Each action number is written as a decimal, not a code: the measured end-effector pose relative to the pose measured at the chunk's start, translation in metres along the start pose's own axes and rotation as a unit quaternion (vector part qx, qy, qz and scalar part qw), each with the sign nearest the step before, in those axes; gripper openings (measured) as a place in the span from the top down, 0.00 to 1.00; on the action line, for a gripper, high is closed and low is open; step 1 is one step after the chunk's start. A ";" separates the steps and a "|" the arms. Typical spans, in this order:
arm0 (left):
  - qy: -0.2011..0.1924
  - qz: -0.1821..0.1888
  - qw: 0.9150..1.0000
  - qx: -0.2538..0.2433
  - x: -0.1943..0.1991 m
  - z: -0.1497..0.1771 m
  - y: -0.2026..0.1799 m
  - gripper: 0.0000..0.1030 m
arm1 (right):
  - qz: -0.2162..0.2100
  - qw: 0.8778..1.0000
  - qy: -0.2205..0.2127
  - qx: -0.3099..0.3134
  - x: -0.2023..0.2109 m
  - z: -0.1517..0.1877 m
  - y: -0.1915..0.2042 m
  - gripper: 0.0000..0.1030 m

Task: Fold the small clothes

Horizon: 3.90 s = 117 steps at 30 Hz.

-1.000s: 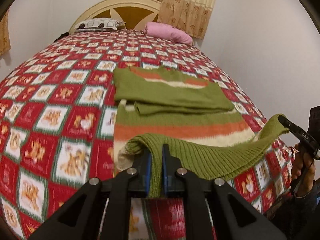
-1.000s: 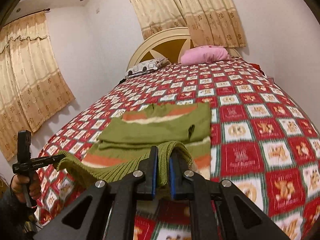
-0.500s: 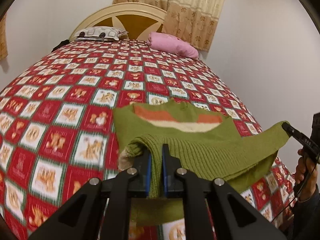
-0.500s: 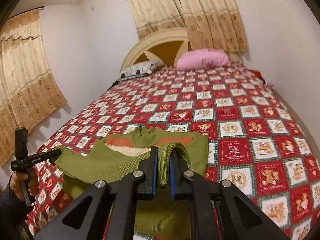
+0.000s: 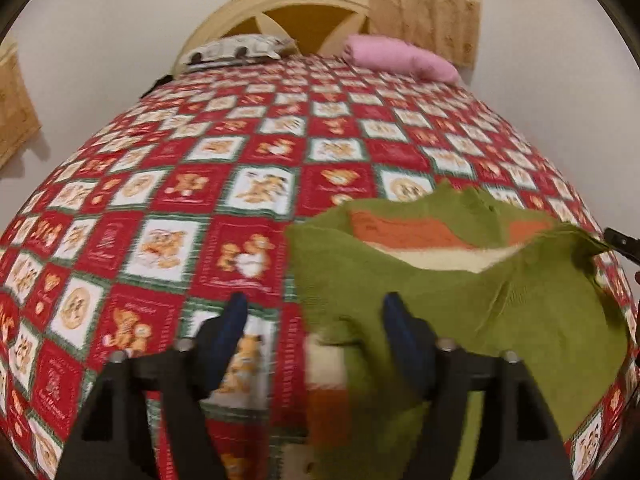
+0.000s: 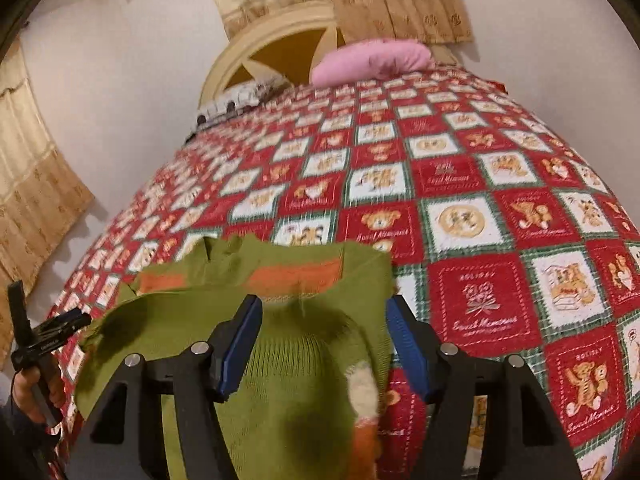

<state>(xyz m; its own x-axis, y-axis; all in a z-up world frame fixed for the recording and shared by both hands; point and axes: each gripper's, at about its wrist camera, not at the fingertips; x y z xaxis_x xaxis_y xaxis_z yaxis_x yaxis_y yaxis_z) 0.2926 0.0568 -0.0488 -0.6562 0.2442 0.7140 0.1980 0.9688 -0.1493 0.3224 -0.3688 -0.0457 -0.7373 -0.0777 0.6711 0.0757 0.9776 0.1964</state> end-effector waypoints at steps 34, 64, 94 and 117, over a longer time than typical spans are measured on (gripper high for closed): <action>0.024 0.023 0.991 -0.130 -0.037 -0.022 -0.037 0.92 | 0.053 0.987 0.018 0.148 -0.034 -0.011 0.030 0.96; -0.013 -0.002 1.000 -0.024 -0.014 -0.023 -0.003 0.40 | 0.071 0.995 0.014 0.073 -0.025 -0.004 0.014 0.51; 0.036 0.008 0.998 0.042 -0.005 0.082 0.001 0.21 | 0.095 0.984 0.065 0.138 0.017 0.110 0.056 0.51; 0.034 -0.015 0.999 0.027 -0.005 0.085 -0.005 0.18 | 0.052 0.982 0.043 0.174 -0.019 0.120 0.196 0.49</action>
<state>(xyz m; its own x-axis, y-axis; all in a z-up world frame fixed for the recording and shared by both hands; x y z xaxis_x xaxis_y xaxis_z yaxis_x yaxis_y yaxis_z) 0.2333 0.0548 -0.1096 -0.6097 0.2136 0.7634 0.1392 0.9769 -0.1621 0.2706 -0.1520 -0.1061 -0.6771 0.0252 0.7355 -0.0967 0.9877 -0.1228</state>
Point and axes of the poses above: each gripper's, at about its wrist camera, not at the fingertips, and x roughly against the way its jaws point, y to its left, z to its underside, and after that the axes turned 9 degrees about z, right-handed
